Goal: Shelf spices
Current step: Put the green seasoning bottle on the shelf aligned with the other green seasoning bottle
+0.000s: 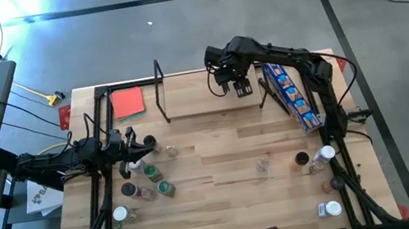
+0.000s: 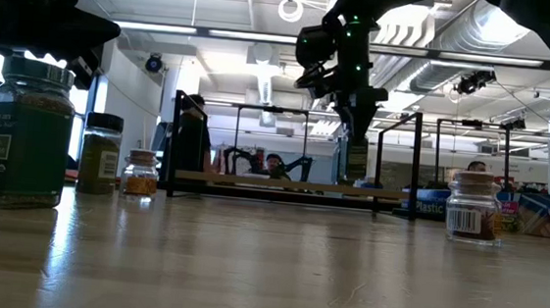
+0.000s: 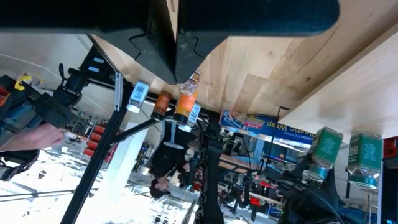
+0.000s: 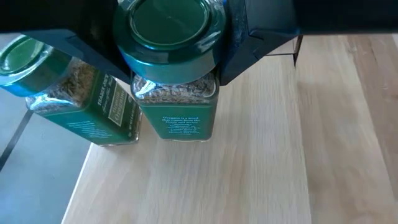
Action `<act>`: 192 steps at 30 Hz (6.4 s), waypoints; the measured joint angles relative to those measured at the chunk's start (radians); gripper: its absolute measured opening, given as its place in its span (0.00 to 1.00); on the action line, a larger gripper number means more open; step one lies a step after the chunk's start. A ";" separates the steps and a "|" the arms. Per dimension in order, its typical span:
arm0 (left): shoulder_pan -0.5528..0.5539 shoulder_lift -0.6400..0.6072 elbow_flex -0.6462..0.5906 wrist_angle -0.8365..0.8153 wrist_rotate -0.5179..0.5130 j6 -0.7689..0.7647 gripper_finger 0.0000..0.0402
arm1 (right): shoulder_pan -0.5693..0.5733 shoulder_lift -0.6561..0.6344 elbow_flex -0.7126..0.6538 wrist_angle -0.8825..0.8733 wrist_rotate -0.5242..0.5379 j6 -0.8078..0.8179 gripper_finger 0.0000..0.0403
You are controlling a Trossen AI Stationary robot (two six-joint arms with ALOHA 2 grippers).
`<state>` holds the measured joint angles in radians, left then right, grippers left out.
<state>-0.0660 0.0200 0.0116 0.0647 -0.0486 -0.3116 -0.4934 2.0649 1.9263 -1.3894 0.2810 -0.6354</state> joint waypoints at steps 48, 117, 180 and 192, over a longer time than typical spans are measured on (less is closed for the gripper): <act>0.000 0.000 0.000 0.000 0.021 -0.001 0.00 | -0.089 -0.019 0.108 -0.059 -0.103 0.346 0.37; 0.000 0.000 0.001 -0.023 0.071 -0.019 0.00 | 0.351 -0.152 -0.044 -0.082 0.134 0.696 0.01; 0.000 0.000 0.001 0.112 -0.104 0.000 0.00 | -0.342 -0.107 -0.188 0.445 -0.470 0.007 0.48; 0.000 0.000 0.001 0.112 -0.104 0.000 0.00 | -0.342 -0.107 -0.188 0.445 -0.473 0.030 0.50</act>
<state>-0.0658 0.0196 0.0128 0.1768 -0.1523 -0.3115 -0.8352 1.9579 1.7386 -0.9440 -0.1921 -0.6056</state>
